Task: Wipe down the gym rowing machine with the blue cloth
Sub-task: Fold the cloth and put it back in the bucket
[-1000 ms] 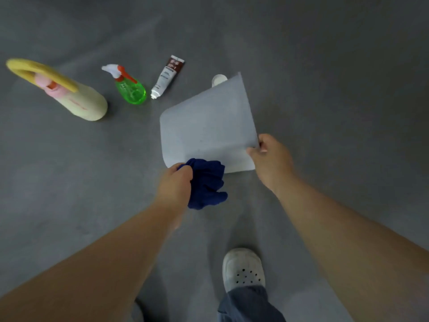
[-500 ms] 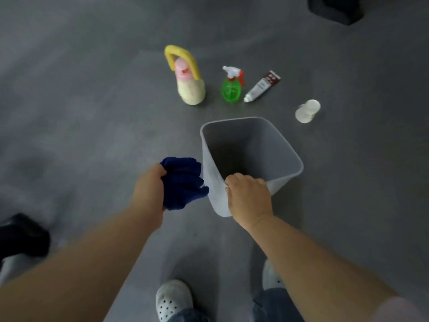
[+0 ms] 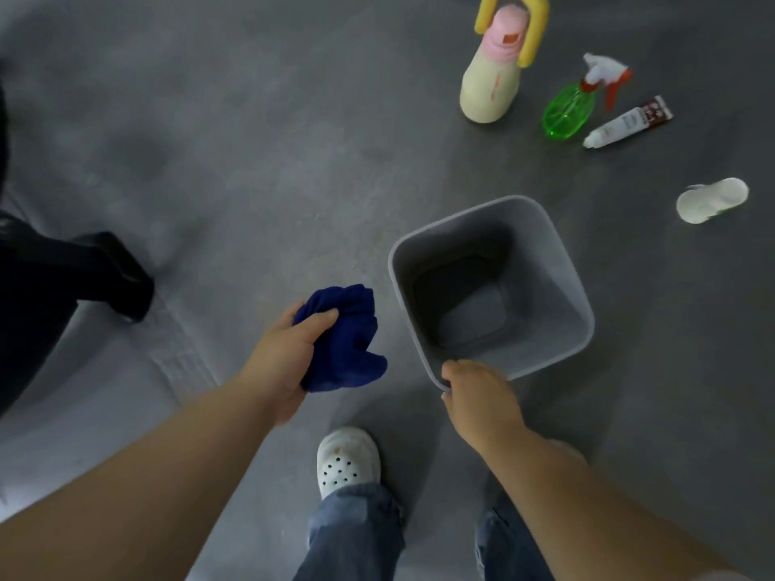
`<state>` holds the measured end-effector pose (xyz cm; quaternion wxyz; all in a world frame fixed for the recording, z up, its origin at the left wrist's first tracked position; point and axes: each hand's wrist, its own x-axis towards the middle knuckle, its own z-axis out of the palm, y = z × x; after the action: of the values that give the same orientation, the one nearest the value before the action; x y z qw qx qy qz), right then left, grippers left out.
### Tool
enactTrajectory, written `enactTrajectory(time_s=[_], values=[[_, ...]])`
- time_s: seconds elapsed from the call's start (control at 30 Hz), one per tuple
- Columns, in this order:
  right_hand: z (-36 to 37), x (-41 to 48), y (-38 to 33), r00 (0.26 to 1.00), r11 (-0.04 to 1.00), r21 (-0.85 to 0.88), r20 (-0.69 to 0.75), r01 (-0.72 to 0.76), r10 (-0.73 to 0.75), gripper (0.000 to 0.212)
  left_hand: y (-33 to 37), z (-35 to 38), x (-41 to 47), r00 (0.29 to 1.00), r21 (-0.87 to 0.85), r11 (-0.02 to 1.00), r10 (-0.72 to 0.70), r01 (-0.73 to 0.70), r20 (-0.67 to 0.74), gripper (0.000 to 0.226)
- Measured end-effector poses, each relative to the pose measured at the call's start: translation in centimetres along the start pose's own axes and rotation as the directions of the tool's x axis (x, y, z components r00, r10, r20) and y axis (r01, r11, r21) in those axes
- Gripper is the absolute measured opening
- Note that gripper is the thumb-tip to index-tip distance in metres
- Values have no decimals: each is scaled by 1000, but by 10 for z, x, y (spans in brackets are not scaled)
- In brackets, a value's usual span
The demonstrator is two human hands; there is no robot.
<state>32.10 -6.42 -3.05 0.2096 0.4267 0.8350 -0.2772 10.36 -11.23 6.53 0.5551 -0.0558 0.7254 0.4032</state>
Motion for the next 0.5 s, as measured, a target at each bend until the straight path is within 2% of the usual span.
enactTrajectory(time_s=[0.07, 0.1, 0.13, 0.17, 0.2, 0.23, 0.27, 0.3, 0.33, 0.37, 0.4, 0.43, 0.5], values=[[2, -4, 2, 998, 988, 147, 49, -47, 40, 27, -4, -1, 0, 1000, -18, 1000, -19, 19, 25, 31], [0, -8, 1, 999, 976, 214, 23, -46, 42, 34, -5, -1, -1, 999, -17, 1000, -26, 26, 41, 27], [-7, -11, -1, 996, 949, 313, -63, -34, 56, 36, -5, -1, -1, 998, -12, 999, -31, 32, 57, 23], [-17, -14, -5, 983, 895, 445, -145, -37, 112, 35, -4, 0, -2, 996, -5, 999, -39, 39, 77, 19], [-29, -15, -9, 967, 790, 610, -164, -55, 194, 31, -2, 1, -3, 994, 5, 999, -48, 48, 98, 17], [-44, -13, -15, 966, 604, 790, -64, -105, 251, 28, 0, 3, -3, 991, 19, 999, -52, 50, 124, 17], [-60, -9, -21, 971, 340, 921, 124, -190, 205, 31, 3, 6, -4, 986, 35, 998, -53, 48, 156, 18], [-71, -4, -24, 955, 74, 953, 289, -293, 70, 39, 6, 9, -6, 980, 53, 998, -53, 44, 191, 19], [-80, -1, -25, 920, -121, 912, 388, -393, -63, 46, 9, 12, -7, 972, 72, 997, -50, 34, 227, 20], [-86, 3, -24, 887, -216, 862, 429, -458, -172, 49, 12, 15, -7, 965, 98, 995, -46, 22, 257, 21], [-90, 6, -23, 866, -243, 837, 436, -490, -245, 49, 14, 19, -7, 959, 125, 992, -40, 5, 280, 21], [-90, 9, -22, 858, -228, 837, 434, -497, -276, 49, 17, 22, -5, 955, 156, 988, -36, -11, 294, 20], [-90, 13, -19, 874, -201, 863, 408, -464, -264, 47, 22, 26, 0, 947, 251, 967, -34, -50, 320, 19]])
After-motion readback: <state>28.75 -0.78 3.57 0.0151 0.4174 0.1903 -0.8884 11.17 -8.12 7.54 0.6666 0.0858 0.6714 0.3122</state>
